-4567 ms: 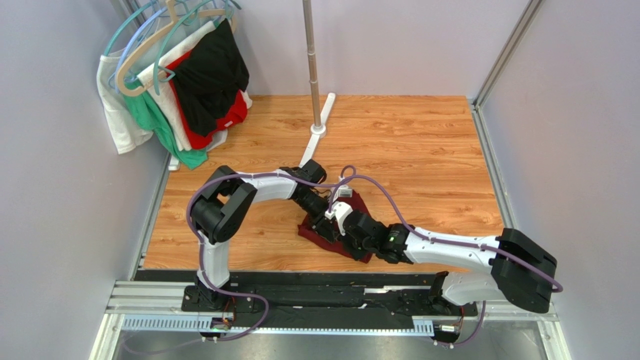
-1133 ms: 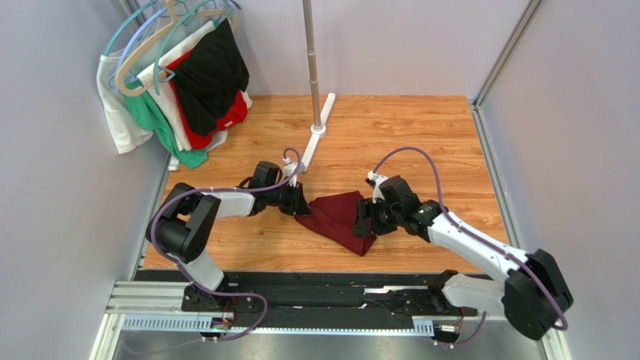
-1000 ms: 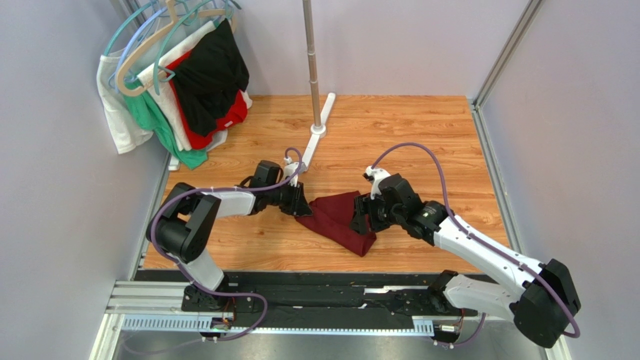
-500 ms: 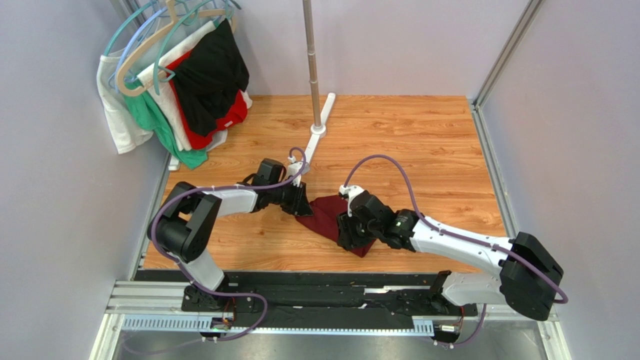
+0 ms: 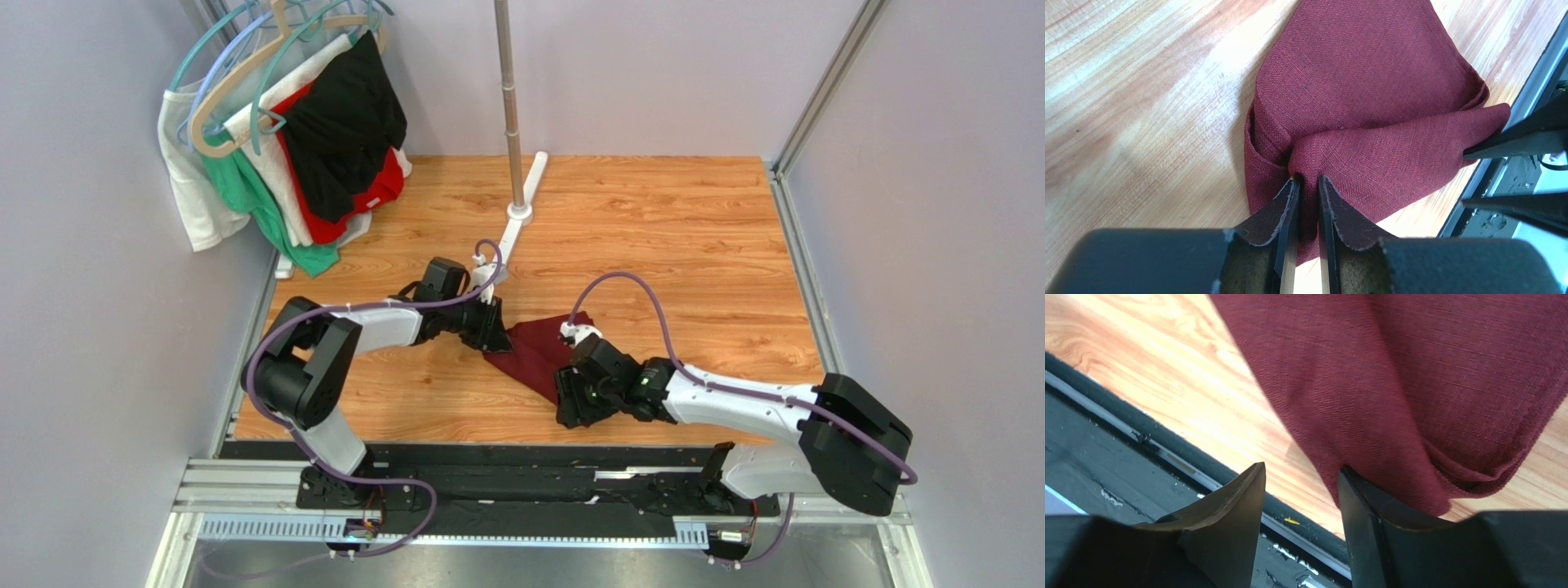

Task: Fold the napkin, place the utensils inside, and roll it up
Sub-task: Roll the napkin at the center of the board.

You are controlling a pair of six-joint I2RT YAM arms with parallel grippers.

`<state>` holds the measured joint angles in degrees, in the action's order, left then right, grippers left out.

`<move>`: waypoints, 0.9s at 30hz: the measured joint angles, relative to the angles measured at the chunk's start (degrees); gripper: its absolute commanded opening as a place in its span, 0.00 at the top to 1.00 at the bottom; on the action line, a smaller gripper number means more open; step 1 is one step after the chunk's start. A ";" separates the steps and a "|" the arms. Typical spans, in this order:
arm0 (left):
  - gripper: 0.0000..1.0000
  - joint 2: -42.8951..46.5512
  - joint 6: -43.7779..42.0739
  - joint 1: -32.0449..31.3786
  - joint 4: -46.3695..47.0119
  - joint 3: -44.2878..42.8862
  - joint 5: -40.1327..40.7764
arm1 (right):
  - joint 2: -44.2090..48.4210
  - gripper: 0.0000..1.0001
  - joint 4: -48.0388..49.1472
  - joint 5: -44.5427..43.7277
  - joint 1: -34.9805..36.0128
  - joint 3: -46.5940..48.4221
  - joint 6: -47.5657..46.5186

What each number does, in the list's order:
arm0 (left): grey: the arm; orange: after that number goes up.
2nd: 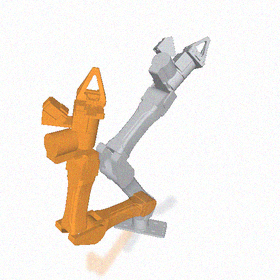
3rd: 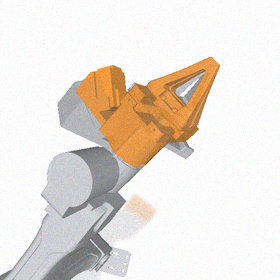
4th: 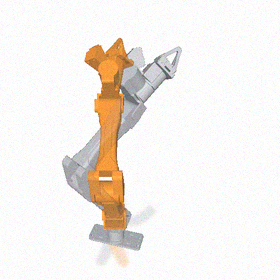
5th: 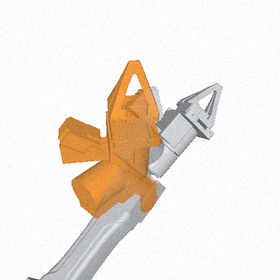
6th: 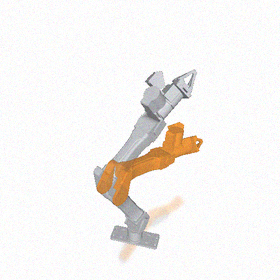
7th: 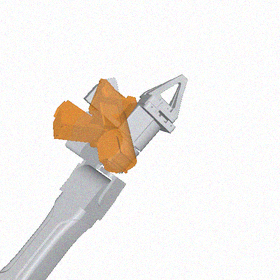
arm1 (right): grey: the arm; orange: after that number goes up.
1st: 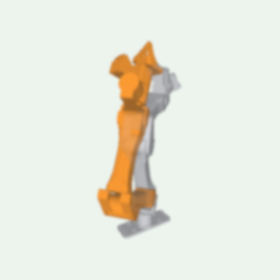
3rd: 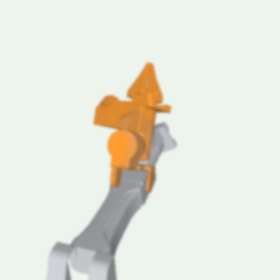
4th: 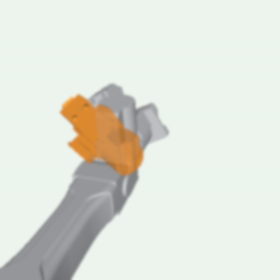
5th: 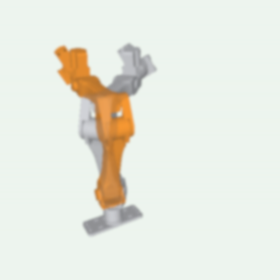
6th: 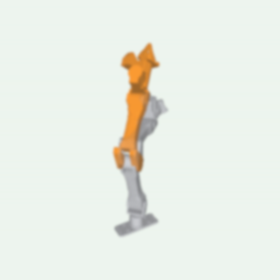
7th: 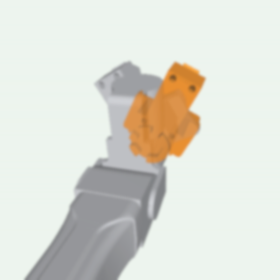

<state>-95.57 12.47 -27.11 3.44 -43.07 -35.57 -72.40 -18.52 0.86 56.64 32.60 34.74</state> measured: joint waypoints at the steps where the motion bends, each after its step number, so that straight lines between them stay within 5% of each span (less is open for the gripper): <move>1: 0.76 0.00 -0.04 -0.04 -0.26 -0.17 0.09 | -0.15 0.41 -0.98 -0.13 0.50 0.85 -0.52; 10: 0.76 -2.10 -1.38 -0.24 -4.35 -3.41 -0.17 | -1.68 0.29 -7.96 -6.91 11.58 19.91 -12.22; 19: 0.76 -2.45 -1.81 -0.24 -5.44 -4.15 -0.42 | -16.13 0.28 -3.15 -18.10 11.52 17.18 -22.95; 27: 0.77 -2.58 -2.27 -0.28 -5.46 -4.26 -0.59 | -16.65 0.29 1.18 -21.31 12.26 16.02 -26.21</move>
<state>-98.15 10.20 -27.40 -2.02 -47.33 -36.16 -89.06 -17.34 -20.45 68.90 48.62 8.54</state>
